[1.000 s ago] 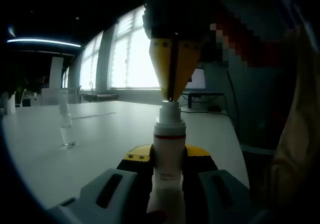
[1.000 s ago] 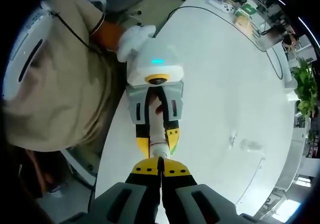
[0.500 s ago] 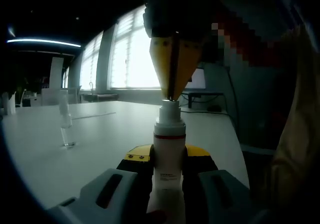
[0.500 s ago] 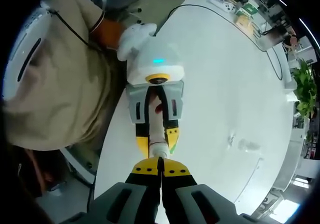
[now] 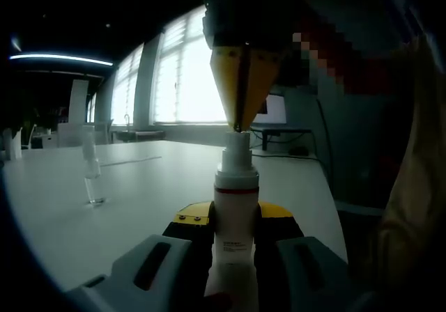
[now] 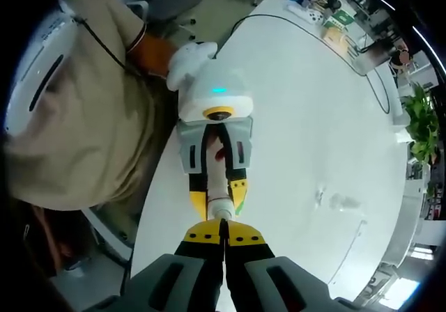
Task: Clamp pump bottle remove cover press pump head put on cover
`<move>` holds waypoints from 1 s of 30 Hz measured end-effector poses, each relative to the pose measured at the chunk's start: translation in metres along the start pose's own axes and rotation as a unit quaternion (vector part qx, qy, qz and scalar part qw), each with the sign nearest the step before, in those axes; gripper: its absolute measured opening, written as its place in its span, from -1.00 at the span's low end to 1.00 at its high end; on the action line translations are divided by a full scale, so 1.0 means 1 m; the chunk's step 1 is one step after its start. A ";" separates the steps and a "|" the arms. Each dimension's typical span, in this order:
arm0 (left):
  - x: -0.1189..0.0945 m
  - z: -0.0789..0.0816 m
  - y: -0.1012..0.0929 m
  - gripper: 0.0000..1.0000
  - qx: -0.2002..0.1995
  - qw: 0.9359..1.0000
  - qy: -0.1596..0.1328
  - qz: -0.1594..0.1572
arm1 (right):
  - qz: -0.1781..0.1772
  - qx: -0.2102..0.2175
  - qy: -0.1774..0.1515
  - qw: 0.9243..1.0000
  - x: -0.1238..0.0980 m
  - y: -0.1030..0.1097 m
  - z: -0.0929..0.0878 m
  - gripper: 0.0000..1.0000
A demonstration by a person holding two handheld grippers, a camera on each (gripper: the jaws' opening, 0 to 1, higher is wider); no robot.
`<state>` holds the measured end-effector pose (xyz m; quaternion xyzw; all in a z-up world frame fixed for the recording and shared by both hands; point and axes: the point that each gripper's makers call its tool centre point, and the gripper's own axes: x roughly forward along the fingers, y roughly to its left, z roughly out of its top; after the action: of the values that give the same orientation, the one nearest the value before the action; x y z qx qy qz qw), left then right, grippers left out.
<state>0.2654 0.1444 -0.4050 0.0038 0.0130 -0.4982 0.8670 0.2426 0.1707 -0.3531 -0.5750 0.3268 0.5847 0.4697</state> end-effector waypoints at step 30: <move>0.000 0.000 -0.001 -0.75 0.000 1.000 -0.001 0.000 | 0.003 0.000 0.000 1.000 0.001 0.000 -0.001 -1.00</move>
<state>0.2648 0.1439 -0.4051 0.0033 0.0126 -0.4982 0.8670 0.2426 0.1703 -0.3545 -0.5744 0.3283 0.5859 0.4679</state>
